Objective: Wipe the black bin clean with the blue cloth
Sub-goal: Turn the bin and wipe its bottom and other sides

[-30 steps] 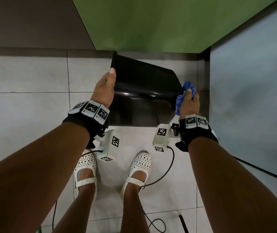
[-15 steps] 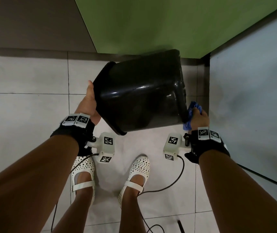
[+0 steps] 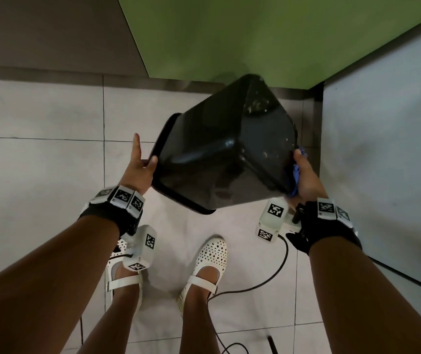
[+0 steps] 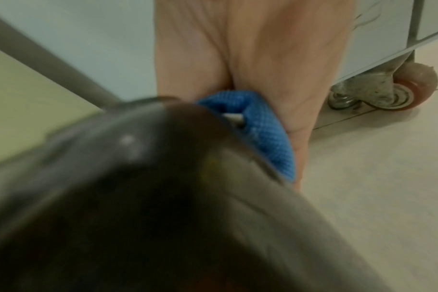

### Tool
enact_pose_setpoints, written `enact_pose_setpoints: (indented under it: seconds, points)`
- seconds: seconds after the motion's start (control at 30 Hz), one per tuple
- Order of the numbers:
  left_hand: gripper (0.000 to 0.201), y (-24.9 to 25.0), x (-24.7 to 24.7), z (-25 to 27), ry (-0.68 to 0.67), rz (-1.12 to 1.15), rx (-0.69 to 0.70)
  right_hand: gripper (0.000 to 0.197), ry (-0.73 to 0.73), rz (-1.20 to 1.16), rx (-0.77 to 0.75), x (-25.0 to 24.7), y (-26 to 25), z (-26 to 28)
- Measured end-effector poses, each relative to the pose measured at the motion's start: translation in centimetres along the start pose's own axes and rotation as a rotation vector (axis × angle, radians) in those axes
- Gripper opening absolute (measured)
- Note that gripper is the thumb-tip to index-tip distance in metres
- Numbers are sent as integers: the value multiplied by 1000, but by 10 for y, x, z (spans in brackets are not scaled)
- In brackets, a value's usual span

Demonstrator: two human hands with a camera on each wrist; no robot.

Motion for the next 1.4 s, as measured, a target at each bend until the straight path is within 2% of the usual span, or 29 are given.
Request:
enact_pose_setpoints:
  seconds: [0.03, 0.13, 0.2, 0.27, 0.4, 0.6, 0.73, 0.83, 0.93, 1.0, 1.07, 1.13, 1.23, 1.33, 1.4]
  points:
    - [62, 1, 2, -1, -22, -79, 31, 37, -4, 33, -33, 2, 2, 0]
    - [49, 7, 14, 3, -98, -199, -55, 36, -5, 118, -106, 5, 7, 2]
    - [56, 14, 24, 9, -123, -285, -68, 33, -3, 156, -133, 7, 11, 2]
    - [67, 22, 30, 15, -140, -164, -105, 30, -16, 217, -153, 8, 15, 2]
    - [68, 36, 32, 24, -194, 104, -171, 26, -24, 360, -236, 12, 19, 2]
    - [67, 44, 44, 47, -273, 57, -221, 41, -35, 533, -360, 21, 22, 3]
    - [71, 35, 47, 51, -258, 114, -226, 46, -16, 580, -342, 19, 24, 5]
    - [73, 34, 48, 55, -301, 128, -188, 57, -25, 604, -328, 19, 25, 6]
    - [65, 37, 46, 57, -288, 132, -117, 47, 40, 628, -366, 24, 18, 15]
    - [56, 34, 42, 54, -262, 109, -26, 47, 115, 656, -481, 32, 11, 24]
    - [56, 30, 37, 52, -279, 90, 28, 50, 168, 743, -618, 49, 4, 35]
    - [53, 26, 33, 50, -311, 75, 46, 50, 121, 874, -751, 71, 1, 41]
    - [49, 26, 31, 51, -283, 27, 22, 49, -39, 1158, -925, 110, -1, 38]
    - [51, 26, 33, 49, -251, -27, 5, 50, -220, 1373, -967, 148, 4, 27]
    - [51, 26, 34, 47, -236, -39, 19, 46, -267, 1522, -948, 165, 16, 20]
Point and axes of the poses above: each hand's wrist, its own z-axis away from the middle knuckle, its own x-axis out of the palm, y = z × x, the point moved 1 cm from there along -z, towards the middle knuckle
